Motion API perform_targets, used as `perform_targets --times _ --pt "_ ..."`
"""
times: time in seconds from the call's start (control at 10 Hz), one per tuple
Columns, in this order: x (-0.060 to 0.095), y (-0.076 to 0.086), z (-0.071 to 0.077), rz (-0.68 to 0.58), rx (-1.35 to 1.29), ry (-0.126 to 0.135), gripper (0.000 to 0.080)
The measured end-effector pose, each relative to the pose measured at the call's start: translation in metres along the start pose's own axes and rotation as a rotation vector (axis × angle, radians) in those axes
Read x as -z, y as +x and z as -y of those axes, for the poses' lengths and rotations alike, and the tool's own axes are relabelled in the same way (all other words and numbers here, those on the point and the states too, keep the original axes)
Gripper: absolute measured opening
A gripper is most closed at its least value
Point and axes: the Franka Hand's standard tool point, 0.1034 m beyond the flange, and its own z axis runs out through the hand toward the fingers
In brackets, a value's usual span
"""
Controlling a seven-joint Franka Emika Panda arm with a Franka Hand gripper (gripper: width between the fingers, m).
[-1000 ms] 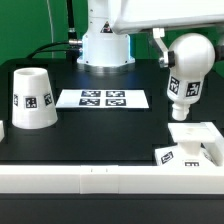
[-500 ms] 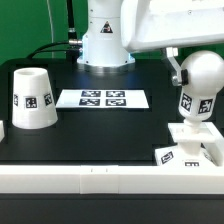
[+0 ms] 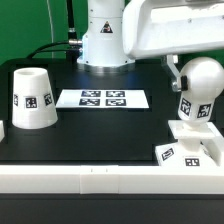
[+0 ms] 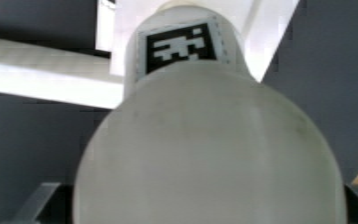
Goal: Assemble lamp
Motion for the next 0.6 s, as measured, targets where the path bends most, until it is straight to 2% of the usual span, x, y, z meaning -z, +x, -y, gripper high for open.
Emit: perform_targets --times 0.6 --pt "-0.002 0.0015 -0.0011 -0.055 0.001 -0.012 0.0576"
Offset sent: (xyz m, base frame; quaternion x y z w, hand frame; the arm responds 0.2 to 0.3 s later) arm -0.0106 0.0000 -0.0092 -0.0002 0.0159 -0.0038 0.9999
